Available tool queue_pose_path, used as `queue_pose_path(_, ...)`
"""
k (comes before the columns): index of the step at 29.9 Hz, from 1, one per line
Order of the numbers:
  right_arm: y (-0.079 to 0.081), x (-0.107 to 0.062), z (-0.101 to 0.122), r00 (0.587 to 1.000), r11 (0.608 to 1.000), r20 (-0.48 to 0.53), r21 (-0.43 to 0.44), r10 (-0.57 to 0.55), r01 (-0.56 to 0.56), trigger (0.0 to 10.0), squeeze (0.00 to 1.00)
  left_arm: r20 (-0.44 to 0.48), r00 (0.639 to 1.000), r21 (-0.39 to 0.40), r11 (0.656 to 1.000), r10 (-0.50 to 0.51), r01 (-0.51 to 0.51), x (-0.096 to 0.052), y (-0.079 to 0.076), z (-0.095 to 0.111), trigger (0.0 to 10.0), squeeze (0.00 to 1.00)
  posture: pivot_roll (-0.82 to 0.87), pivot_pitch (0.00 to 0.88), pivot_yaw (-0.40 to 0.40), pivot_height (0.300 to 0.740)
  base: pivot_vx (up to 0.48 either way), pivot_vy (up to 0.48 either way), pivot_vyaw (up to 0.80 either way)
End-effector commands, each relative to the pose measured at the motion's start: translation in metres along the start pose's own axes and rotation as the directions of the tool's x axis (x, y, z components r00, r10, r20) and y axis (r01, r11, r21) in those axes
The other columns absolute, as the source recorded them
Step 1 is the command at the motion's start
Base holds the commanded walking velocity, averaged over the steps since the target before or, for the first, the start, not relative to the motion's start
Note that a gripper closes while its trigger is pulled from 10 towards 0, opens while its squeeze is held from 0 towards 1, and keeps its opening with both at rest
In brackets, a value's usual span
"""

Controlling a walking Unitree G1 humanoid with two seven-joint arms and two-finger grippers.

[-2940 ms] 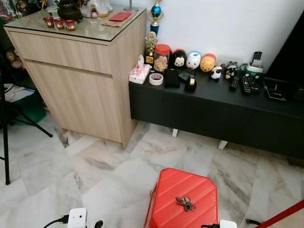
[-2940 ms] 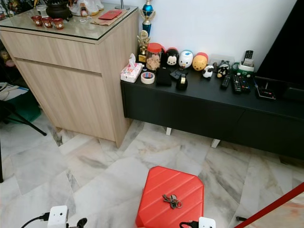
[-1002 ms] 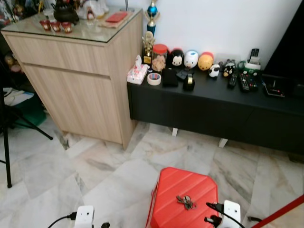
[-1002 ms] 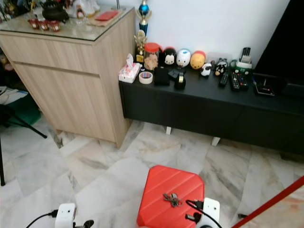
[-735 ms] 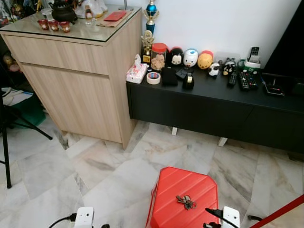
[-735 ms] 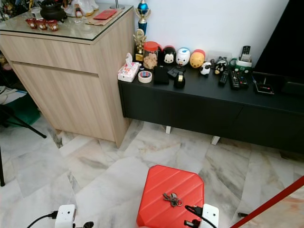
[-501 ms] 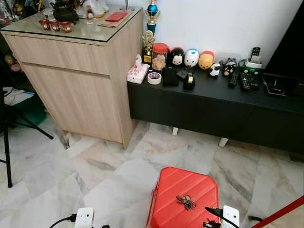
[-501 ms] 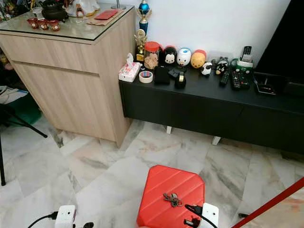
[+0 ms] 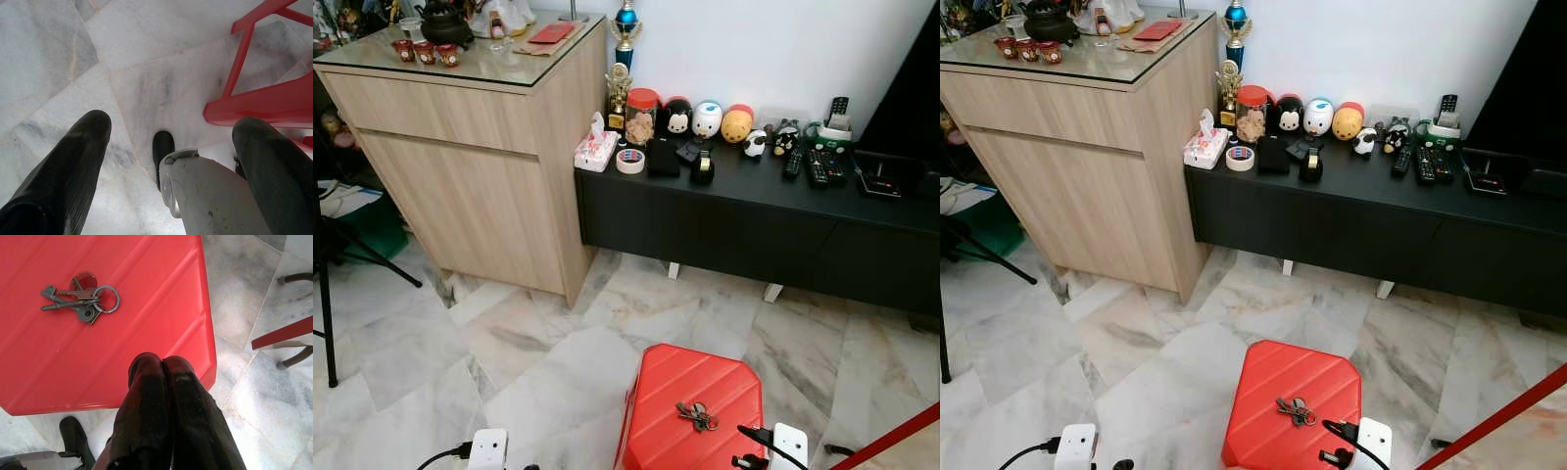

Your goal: Hang keys on a hook

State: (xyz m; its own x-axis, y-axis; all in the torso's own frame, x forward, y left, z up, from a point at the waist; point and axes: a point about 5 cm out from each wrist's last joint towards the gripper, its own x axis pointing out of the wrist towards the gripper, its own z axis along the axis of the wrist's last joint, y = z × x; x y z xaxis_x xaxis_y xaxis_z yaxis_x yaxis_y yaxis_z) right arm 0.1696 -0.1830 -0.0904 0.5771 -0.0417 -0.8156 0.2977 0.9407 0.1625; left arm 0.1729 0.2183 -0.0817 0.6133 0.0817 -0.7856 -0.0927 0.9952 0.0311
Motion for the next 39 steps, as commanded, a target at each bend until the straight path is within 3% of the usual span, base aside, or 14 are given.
queue_pose_path(1, -0.0016, 0.0003, 0.004, 1.0, 1.0, 0.018, 0.006, -0.007, 0.007, 10.0, 0.0, -0.038, 0.999, 0.007, 1.0, 0.003, -0.003, -0.0008, -0.0002, -0.0063, 10.0, 0.0, -0.03, 0.003, -0.04, 0.74, 0.0, 0.0, 0.0)
queue_pose_path(39, -0.0001, 0.0008, 0.0077, 0.999, 1.0, 0.039, 0.003, -0.004, 0.004, 10.0, 0.0, -0.011, 1.0, -0.005, 1.0, -0.013, 0.012, 0.0006, -0.0056, -0.0014, 10.0, 0.0, -0.03, 0.0, -0.048, 0.74, -0.057, 0.0, 0.0)
